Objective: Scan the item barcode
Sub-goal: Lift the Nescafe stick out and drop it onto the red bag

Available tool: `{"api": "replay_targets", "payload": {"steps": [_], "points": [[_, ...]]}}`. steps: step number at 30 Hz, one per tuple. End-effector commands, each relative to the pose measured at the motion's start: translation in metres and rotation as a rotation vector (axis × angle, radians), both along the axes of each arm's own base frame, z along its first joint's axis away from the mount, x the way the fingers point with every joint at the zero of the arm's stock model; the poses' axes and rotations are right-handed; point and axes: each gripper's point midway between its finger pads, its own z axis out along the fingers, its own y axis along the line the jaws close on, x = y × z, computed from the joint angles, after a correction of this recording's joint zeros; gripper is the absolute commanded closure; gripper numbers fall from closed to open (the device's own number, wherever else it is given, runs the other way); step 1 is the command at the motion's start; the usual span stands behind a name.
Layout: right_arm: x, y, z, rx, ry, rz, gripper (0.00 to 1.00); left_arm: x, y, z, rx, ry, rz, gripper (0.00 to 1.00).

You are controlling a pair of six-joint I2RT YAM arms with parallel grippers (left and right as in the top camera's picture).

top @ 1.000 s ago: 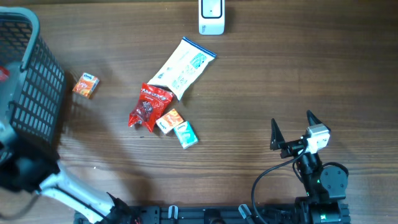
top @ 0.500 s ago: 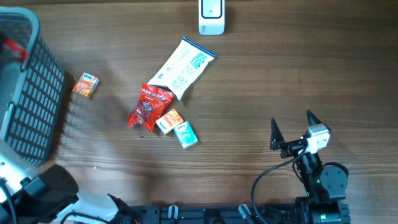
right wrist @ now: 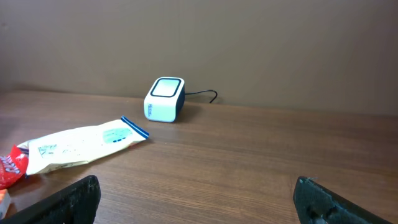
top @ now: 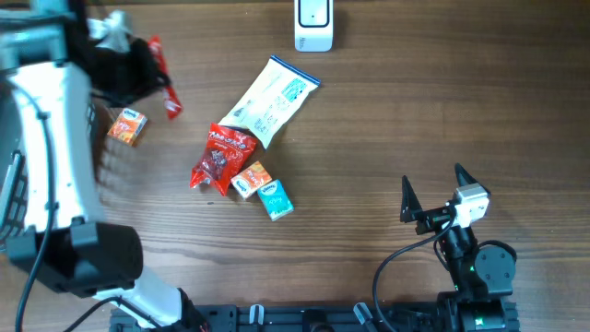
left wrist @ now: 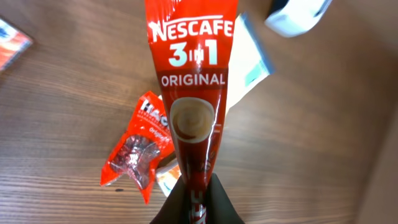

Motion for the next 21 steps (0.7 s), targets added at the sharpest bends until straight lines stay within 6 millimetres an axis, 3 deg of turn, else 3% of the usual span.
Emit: {"api": "replay_targets", "payload": {"steps": [1,7,11,12,13,14,15,18,21], "points": [[0.001,-0.003,0.000,-0.012,-0.004,-0.015,0.00,-0.005,-0.018,-0.053,0.077,0.093,-0.053,0.96],[0.001,-0.003,0.000,-0.012,-0.005,-0.015,0.00,-0.012,-0.055,-0.118,0.059,0.146,-0.075,0.96],[0.001,-0.003,0.000,-0.012,-0.004,-0.015,0.00,-0.020,-0.070,-0.144,0.054,0.162,-0.086,0.93],[0.001,-0.003,0.000,-0.011,-0.004,-0.015,0.00,-0.020,-0.073,-0.147,0.053,0.164,-0.088,0.85],[0.001,-0.003,0.000,-0.012,-0.004,-0.015,0.00,-0.020,-0.075,-0.147,0.053,0.162,-0.091,0.72],[0.001,-0.003,0.000,-0.012,-0.004,-0.015,0.00,-0.020,-0.077,-0.147,0.054,0.158,-0.097,0.38],[0.001,-0.003,0.000,-0.012,-0.004,-0.015,0.00,-0.019,-0.078,-0.147,0.053,0.154,-0.098,0.17],[0.001,-0.003,0.000,-0.012,-0.004,-0.015,0.00,-0.017,-0.078,-0.145,0.048,0.147,-0.096,0.01],[0.001,-0.003,0.000,-0.012,-0.004,-0.015,0.01,-0.016,-0.078,-0.136,-0.009,0.138,-0.076,0.00]]}}
